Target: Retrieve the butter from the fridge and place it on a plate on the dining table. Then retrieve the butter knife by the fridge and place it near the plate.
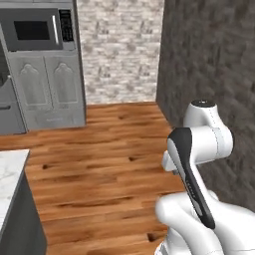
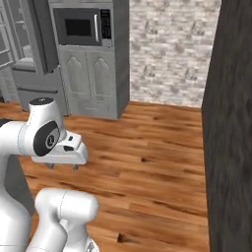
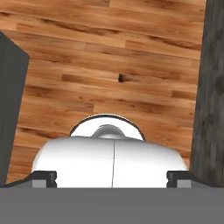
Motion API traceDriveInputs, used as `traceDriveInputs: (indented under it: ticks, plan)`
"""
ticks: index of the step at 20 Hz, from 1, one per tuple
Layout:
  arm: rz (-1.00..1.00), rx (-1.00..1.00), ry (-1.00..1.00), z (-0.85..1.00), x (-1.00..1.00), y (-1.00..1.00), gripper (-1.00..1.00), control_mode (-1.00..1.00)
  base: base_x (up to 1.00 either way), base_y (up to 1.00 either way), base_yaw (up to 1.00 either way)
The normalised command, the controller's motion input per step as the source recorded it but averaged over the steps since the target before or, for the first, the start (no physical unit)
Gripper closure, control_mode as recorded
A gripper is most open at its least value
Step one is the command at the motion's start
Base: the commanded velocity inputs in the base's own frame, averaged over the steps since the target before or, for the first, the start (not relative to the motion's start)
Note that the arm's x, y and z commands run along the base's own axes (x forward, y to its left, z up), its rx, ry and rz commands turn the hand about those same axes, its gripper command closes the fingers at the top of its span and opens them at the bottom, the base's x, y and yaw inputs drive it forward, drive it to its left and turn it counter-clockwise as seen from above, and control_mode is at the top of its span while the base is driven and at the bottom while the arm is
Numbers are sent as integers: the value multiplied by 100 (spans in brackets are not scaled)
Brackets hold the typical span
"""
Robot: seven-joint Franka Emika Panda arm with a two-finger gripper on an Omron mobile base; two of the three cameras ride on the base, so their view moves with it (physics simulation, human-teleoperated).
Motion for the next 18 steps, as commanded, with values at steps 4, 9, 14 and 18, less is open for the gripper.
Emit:
traceDriveInputs:
  ticks: [4, 9, 14, 18]
  plan:
    - [0, 0, 0, 0, 0, 0, -100, 100, 100, 0, 26]
    - [0, 0, 0, 0, 0, 0, -100, 100, 100, -5, 36]
    - [0, 0, 0, 0, 0, 0, -100, 100, 100, -17, 52]
    - [0, 0, 0, 0, 0, 0, -100, 100, 100, -30, 68]
